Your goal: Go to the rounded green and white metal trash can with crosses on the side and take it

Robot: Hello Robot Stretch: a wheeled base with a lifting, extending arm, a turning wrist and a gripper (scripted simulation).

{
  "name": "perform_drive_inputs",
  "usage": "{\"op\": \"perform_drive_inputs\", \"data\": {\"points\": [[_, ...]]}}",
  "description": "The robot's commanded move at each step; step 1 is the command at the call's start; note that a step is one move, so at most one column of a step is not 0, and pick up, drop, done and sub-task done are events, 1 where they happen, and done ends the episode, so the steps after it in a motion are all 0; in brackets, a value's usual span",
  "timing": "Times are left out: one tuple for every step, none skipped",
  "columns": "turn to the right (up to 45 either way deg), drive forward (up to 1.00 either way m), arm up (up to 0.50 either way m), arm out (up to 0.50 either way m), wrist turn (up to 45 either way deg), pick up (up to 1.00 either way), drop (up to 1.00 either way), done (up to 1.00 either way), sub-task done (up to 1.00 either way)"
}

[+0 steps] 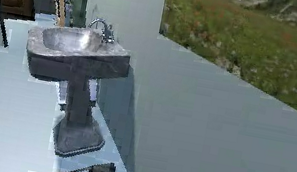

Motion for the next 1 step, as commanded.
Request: {"op": "perform_drive_inputs", "data": {"points": [[3.0,0.0,0.0,0.0,0.0,0.0,0.0,0.0,0.0]]}}
